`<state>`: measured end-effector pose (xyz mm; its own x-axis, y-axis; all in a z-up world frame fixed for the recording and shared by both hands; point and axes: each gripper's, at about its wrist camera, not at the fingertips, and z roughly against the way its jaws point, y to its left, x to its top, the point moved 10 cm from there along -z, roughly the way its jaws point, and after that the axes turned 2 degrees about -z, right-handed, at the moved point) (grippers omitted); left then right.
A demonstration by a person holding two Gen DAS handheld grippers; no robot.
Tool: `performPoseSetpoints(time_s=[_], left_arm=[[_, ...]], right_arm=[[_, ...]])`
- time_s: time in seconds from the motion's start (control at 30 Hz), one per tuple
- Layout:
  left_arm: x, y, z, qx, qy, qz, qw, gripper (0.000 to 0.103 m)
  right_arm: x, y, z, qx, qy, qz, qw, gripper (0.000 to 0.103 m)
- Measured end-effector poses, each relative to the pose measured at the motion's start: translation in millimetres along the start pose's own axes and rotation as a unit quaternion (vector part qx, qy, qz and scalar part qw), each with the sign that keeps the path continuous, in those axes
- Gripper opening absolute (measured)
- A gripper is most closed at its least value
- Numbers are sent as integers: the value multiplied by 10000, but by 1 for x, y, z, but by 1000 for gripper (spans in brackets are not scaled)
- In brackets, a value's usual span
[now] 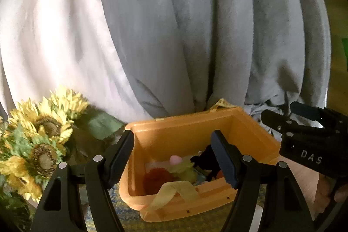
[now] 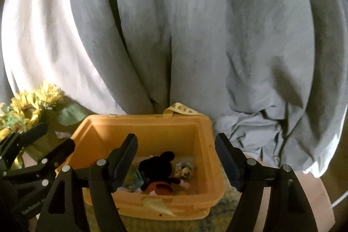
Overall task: Organize soft objects
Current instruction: 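Move both tools back toward the white tissue and lavender towel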
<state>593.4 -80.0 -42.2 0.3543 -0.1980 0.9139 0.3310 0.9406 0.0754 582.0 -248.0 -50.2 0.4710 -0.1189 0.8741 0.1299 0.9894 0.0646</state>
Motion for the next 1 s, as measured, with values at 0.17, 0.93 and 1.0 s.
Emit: performPoseSetpoints(time_s=[0.17, 0.93, 1.0], left_arm=[[4, -5, 23, -116, -164, -46, 9998, 73], [-27, -31, 90, -866, -217, -334, 9954, 74], [-32, -33, 92, -940, -211, -382, 9946, 74]], right_arm=[[0, -4, 29, -117, -131, -92, 9998, 74], [-49, -15, 133, -1059, -244, -707, 9916, 82], [-54, -17, 139, -1154, -245, -797, 9898, 82]])
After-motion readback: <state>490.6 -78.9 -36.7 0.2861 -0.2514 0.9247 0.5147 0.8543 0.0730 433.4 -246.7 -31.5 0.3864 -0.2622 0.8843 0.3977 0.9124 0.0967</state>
